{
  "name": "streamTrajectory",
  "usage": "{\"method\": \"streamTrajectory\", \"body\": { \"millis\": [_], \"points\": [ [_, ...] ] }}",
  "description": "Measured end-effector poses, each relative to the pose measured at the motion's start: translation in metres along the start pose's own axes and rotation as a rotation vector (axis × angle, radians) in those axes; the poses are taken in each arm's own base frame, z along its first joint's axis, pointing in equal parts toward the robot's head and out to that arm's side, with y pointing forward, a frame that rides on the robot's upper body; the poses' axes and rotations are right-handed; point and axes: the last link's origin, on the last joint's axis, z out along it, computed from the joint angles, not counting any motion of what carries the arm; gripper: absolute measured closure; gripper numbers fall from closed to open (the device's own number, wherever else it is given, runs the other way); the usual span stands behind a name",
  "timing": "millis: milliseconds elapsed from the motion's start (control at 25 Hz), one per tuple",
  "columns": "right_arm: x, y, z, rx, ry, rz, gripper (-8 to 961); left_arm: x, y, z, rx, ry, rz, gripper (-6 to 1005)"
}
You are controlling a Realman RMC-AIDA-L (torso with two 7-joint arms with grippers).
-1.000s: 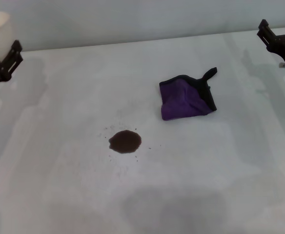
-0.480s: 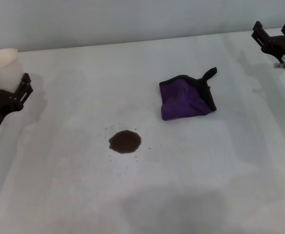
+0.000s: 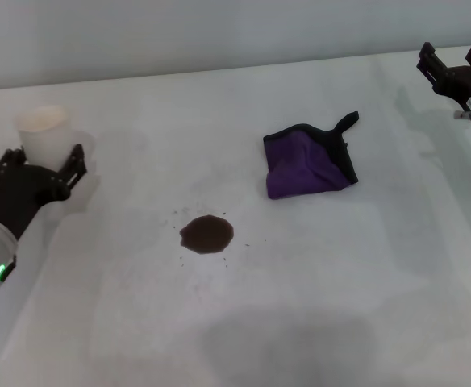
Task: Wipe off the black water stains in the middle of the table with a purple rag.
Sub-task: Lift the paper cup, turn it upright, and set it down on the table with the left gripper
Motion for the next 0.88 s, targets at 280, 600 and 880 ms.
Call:
{"method": "streamTrajectory", "body": {
  "millis": [280,600,880],
  "points": [
    [0.002,0.001,-0.001,0.0,0.007,0.004,90,-0.007,0.005,-0.002,-0.007,-0.032,-0.01,213],
    [0.003,0.001,-0.002,0.0,0.01,0.006,91,-0.017,0.009,-0.01,-0.005,-0.05,0.027,200],
    [0.003,0.0,-0.002,0.001,0.011,0.006,91,-0.02,0.012,-0.014,-0.007,-0.055,0.041,188]
  ]
}}
